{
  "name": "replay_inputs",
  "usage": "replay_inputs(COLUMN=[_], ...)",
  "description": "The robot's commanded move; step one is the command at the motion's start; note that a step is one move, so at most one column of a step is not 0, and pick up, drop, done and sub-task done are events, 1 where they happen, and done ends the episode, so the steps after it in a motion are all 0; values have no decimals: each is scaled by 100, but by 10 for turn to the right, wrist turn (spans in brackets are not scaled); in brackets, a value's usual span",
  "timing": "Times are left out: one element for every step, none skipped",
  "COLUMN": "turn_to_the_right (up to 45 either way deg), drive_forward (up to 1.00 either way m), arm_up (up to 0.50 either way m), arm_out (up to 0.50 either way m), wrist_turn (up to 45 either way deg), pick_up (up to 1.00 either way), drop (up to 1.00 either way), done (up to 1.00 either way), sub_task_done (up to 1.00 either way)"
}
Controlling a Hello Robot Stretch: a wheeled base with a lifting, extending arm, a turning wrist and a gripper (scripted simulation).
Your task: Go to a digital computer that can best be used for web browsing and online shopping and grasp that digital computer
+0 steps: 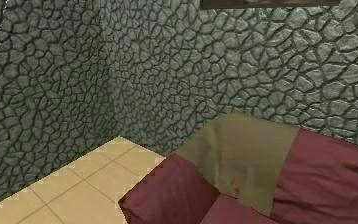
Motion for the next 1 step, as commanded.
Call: replay_inputs(turn_to_the_right=[0], drive_forward=[0], arm_up=[0], arm_out=[0], wrist_turn=[0], pick_up=[100], drop=[0], done=[0], sub_task_done=[0])
